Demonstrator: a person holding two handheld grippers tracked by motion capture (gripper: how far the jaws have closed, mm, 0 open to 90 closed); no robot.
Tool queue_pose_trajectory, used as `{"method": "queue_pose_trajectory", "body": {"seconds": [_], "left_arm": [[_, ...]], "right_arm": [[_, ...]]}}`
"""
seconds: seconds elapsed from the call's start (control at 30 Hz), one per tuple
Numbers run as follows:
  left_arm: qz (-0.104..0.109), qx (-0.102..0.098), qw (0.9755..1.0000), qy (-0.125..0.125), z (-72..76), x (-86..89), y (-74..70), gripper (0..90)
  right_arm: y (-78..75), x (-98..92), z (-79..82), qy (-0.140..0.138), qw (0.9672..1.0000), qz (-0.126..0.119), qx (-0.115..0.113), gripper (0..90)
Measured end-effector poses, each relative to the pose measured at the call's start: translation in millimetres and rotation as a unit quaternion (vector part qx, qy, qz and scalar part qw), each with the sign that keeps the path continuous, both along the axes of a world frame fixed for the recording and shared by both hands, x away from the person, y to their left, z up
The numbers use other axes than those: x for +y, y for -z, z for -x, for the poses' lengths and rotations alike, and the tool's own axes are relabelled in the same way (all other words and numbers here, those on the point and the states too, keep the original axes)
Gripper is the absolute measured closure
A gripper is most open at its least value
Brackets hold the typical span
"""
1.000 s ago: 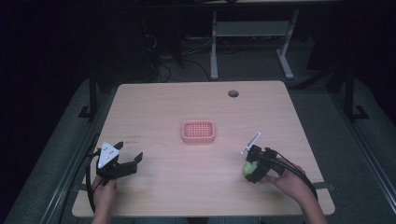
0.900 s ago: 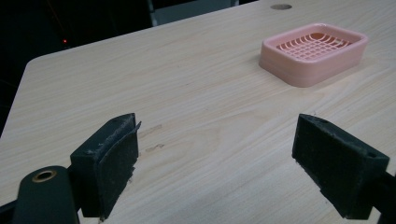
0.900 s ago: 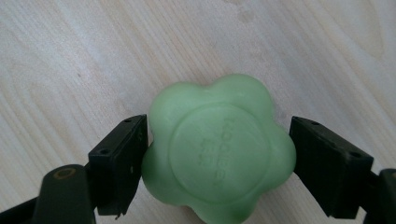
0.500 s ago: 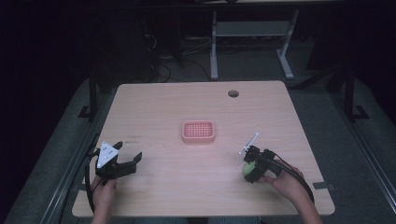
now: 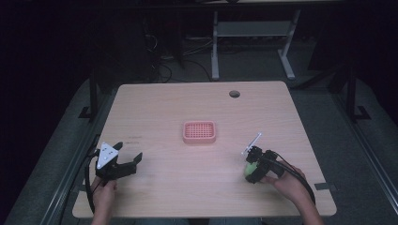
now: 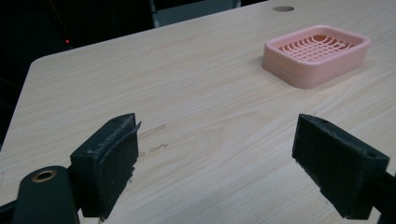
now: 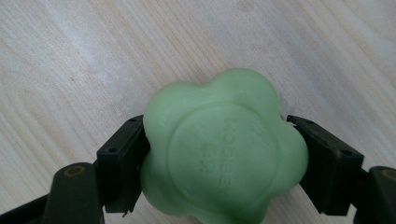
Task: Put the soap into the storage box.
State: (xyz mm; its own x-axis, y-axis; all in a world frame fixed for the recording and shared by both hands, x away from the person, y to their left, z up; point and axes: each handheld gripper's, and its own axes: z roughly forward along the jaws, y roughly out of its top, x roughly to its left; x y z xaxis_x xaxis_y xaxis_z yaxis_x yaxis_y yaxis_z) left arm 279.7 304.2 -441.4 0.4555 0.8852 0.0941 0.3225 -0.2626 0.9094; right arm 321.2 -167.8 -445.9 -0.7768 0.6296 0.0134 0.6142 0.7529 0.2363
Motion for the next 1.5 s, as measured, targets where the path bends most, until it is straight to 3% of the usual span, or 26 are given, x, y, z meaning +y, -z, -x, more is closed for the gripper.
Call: {"method": "queue_pose_trajectory", "body": {"seconds": [0.33, 0.5, 0.7, 0.87, 1.17, 1.23, 1.33, 1.5], "left_arm": [[0.001, 0.001, 1.0000, 0.000, -0.5, -0.6, 0.4, 14.2], [0.001, 0.000, 1.0000, 0.000, -0.3, -0.1, 0.2, 14.2], [0.001, 0.002, 1.0000, 0.000, -0.7, -0.6, 0.4, 14.2], [-0.001, 0.001, 1.0000, 0.000, -0.7, -0.6, 0.2, 14.2], [-0.002, 0.002, 1.0000, 0.002, -1.0, -1.5, 0.3, 14.2], [-0.002, 0.002, 1.0000, 0.003, -0.9, -2.2, 0.3, 14.2], [-0.001, 0.001, 1.0000, 0.003, -0.7, -1.5, 0.3, 14.2], [0.002, 0.002, 1.0000, -0.001, -1.1, 0.0, 0.4, 14.2]], "right_arm": [[-3.8, -3.0, 1.6, -0.018, 0.9997, -0.015, 0.001, 25.0], [-4.4, -1.8, 2.2, -0.027, 0.9996, -0.006, 0.002, 25.1], [-1.6, -2.9, 0.3, -0.024, 0.9995, 0.002, 0.018, 25.0], [-1.4, 2.4, 0.0, -0.031, 0.9990, 0.026, 0.019, 24.7], [-1.3, 5.6, -2.2, -0.025, 0.9985, 0.037, 0.032, 24.5], [-1.3, 5.9, -3.5, -0.034, 0.9982, 0.038, 0.032, 25.1], [-1.3, 3.9, -0.4, -0.053, 0.9982, 0.024, 0.012, 25.5], [-0.9, 1.4, 0.8, -0.050, 0.9987, 0.013, 0.007, 25.6]]}}
